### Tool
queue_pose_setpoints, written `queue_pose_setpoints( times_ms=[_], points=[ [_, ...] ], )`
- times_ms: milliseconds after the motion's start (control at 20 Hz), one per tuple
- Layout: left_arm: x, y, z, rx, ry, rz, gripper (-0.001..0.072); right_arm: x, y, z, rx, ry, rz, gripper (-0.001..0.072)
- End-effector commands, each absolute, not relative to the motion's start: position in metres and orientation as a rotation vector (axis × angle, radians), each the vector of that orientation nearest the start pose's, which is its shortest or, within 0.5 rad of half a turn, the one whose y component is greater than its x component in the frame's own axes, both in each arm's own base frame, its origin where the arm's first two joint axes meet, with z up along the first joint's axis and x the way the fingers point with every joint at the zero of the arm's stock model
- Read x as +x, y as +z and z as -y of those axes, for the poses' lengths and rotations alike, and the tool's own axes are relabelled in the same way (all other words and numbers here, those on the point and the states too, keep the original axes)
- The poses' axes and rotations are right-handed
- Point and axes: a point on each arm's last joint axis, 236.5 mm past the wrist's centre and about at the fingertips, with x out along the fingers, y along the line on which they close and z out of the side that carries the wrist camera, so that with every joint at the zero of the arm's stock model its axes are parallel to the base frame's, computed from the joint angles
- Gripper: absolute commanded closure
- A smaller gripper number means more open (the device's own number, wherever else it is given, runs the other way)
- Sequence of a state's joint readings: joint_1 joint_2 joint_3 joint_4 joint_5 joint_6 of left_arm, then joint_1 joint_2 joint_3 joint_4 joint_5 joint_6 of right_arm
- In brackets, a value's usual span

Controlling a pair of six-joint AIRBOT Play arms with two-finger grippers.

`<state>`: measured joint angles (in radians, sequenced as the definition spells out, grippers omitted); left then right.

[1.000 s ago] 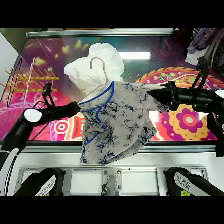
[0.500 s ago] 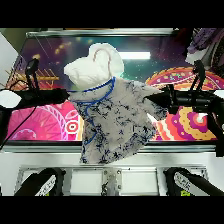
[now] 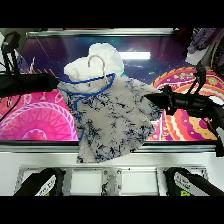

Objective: Fold the clothes and pants, and hang the long-sleeved shirts on hangers.

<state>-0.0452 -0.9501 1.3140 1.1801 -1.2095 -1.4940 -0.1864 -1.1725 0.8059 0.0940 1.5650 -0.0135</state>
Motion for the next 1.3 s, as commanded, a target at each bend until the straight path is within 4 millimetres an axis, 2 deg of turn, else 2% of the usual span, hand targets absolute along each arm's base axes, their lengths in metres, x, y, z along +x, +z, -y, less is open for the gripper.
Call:
queue_pose_setpoints(
  times_ms=[0,50,150,300,500,750,1000,1050,1100,1150,1250],
  points=[
    [0.341,0.239,0.129,-0.135,-0.448,-0.787,0.0695,0.320,0.191,-0.197,0.434,1.317,-0.085,0.0708],
    [0.336,0.246,0.144,-0.116,-0.491,-0.772,0.0695,0.320,0.191,-0.209,0.441,1.324,-0.090,0.0708],
    [0.328,0.258,0.158,-0.082,-0.496,-0.756,0.0695,0.317,0.204,-0.226,0.437,1.342,-0.012,0.0708],
    [0.316,0.281,0.172,0.005,-0.498,-0.705,0.0695,0.319,0.222,-0.237,0.499,1.332,0.053,0.0708],
    [0.294,0.311,0.191,0.046,-0.538,-0.649,0.0695,0.313,0.231,-0.246,0.538,1.355,0.070,0.0708],
    [0.276,0.323,0.213,0.068,-0.613,-0.621,0.0695,0.316,0.242,-0.245,0.582,1.345,0.102,0.0708],
    [0.274,0.321,0.213,0.074,-0.618,-0.632,0.0692,0.316,0.243,-0.244,0.589,1.344,0.103,0.0708],
    [0.274,0.321,0.213,0.074,-0.618,-0.631,0.0572,0.316,0.243,-0.244,0.589,1.345,0.103,0.0708],
    [0.274,0.321,0.213,0.073,-0.618,-0.631,0.0266,0.316,0.243,-0.244,0.589,1.345,0.103,0.0708],
    [0.274,0.322,0.213,0.071,-0.618,-0.628,0.0151,0.315,0.243,-0.244,0.592,1.347,0.102,0.0708],
    [0.275,0.325,0.214,0.067,-0.619,-0.616,0.0151,0.315,0.243,-0.244,0.593,1.348,0.102,0.0708]
  ],
)
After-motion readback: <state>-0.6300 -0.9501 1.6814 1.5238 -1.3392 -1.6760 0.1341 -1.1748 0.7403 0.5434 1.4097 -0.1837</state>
